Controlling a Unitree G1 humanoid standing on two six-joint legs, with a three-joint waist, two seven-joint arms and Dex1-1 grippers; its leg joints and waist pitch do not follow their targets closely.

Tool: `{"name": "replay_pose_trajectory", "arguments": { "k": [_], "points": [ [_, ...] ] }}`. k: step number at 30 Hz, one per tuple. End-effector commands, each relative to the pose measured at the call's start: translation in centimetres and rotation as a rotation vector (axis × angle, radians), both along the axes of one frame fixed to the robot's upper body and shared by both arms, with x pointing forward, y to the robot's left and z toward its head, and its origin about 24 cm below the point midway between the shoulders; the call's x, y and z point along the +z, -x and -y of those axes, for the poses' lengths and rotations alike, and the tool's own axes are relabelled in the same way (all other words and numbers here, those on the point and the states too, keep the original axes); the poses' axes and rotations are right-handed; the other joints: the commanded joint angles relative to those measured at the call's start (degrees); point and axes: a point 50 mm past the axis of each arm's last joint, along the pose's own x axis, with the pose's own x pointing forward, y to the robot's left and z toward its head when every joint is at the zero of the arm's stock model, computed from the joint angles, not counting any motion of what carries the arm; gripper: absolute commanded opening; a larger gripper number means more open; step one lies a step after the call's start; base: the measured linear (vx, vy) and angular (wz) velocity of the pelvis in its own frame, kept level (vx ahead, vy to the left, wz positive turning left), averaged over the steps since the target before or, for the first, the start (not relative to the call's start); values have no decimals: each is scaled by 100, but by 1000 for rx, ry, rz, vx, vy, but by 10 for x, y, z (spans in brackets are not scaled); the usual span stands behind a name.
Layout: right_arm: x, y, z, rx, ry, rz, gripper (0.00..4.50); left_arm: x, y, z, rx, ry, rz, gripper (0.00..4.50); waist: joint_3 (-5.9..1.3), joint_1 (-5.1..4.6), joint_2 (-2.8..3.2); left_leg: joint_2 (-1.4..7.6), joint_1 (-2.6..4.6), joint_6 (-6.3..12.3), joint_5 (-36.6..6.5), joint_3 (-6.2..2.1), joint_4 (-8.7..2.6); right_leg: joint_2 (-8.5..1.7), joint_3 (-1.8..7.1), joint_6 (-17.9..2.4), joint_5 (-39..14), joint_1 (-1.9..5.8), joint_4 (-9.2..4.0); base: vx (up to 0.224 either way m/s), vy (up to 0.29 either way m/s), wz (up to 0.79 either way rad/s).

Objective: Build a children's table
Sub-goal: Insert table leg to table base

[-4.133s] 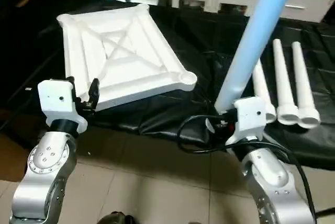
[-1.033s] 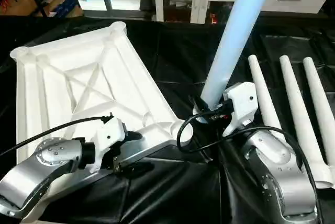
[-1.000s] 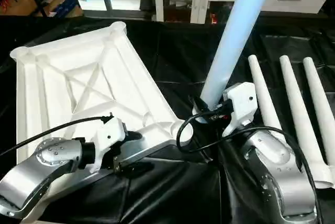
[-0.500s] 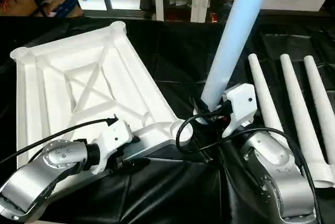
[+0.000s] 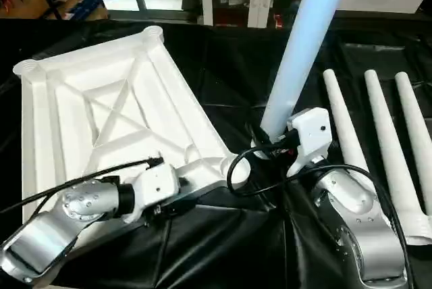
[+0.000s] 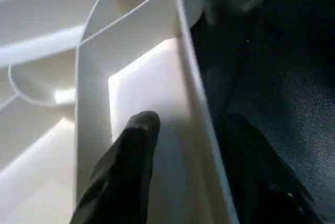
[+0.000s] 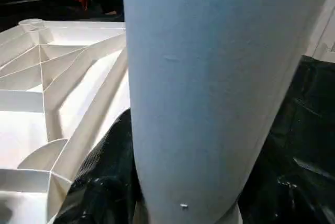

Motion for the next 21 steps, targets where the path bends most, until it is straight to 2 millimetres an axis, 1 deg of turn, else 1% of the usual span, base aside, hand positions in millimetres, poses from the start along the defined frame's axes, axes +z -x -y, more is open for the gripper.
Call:
{"name": "replay_pose_trajectory", "arguments": {
  "k": [1,3,4,5,6,7,8,9,10,11,12,13,14,15,16,17,19,21],
  "points": [
    [3,1,-2,4,-3,27,191,-2,-3,-1,-36,-22,38,172,-268,-21,-45,609,91,468,-525,-259,-522,-443,225,-1497,150,210,-340,0,0,0],
    [3,1,-3,2,-3,28,191,-5,-4,-2,-60,-35,53,158,-271,-23,-43,612,100,452,-519,-256,-525,-439,226,-1486,191,202,-335,0,0,0],
    [3,0,-3,2,-3,28,191,-5,-5,-2,-64,-37,56,150,-282,-25,-48,609,102,439,-429,-252,-513,-444,226,-1505,366,208,-316,0,0,0],
    [3,0,-3,1,-3,29,191,-7,-6,-2,-75,-49,66,142,-279,-28,-35,601,98,445,-374,-248,-505,-442,222,-1514,449,209,-313,0,0,0],
    [3,0,-3,1,-3,29,191,-8,-8,-2,-97,-59,86,135,-282,-28,-37,603,99,446,-364,-248,-503,-445,222,-1522,483,211,-306,0,0,0],
    [3,0,-3,0,-5,29,191,-8,-11,-2,-119,-61,107,129,-269,-25,-34,597,94,471,-416,-251,-507,-434,221,-1493,428,206,-327,0,0,0],
    [3,1,-3,0,-5,29,191,-8,-12,-1,-127,-61,114,124,-277,-30,-40,603,99,453,-456,-242,-510,-444,229,-1497,411,214,-322,0,0,0],
    [3,1,-4,-1,-6,29,191,-8,-13,-1,-134,-61,121,108,-279,-26,-38,605,103,443,-471,-244,-511,-452,230,-1508,405,214,-319,0,0,0],
    [3,1,-4,-2,-7,29,191,-7,-15,0,-155,-57,136,108,-274,-32,-41,604,95,421,-477,-252,-517,-452,226,-1519,400,217,-313,0,0,0],
    [3,0,-3,-3,-8,29,191,-6,-17,1,-181,-57,154,96,-267,-38,-48,604,103,411,-562,-238,-521,-451,234,-1515,300,211,-326,0,0,0],
    [3,0,-4,-4,-8,29,191,-5,-19,3,-203,-49,169,93,-265,-32,-48,608,104,405,-607,-242,-527,-459,238,-1519,248,213,-331,0,0,0],
    [3,0,-4,-4,-8,29,191,-5,-19,3,-203,-49,169,93,-271,-19,-48,612,138,390,-680,-219,-525,-458,247,-1517,154,188,-345,0,0,0],
    [3,0,-4,-5,-9,30,191,-4,-23,4,-229,-46,190,90,-257,-8,-38,614,128,393,-689,-218,-535,-461,253,-1519,95,184,-357,0,0,0],
    [3,0,-4,-5,-10,31,191,-3,-26,5,-251,-45,203,87,-260,-7,-30,621,128,382,-697,-217,-539,-462,253,-1514,72,187,-352,0,0,0],
    [3,-1,-5,-5,-11,32,191,-2,-29,6,-276,-48,219,87,-265,6,-30,616,154,369,-700,-204,-535,-444,252,-1506,41,157,-357,0,0,0],
    [3,-1,-5,-5,-11,32,191,-2,-30,6,-290,-51,228,85,-270,9,-41,623,148,371,-702,-197,-540,-458,256,-1503,58,169,-350,0,0,0],
    [3,-1,-5,-5,-11,33,191,-1,-33,7,-311,-57,239,84,-271,10,-27,627,124,385,-628,-201,-546,-470,249,-1488,63,182,-338,0,0,0],
    [3,-1,-6,-5,-12,34,191,-1,-34,7,-333,-61,248,84,-266,3,-16,618,115,389,-622,-202,-550,-460,238,-1470,43,174,-345,0,0,0]
  ]
}}
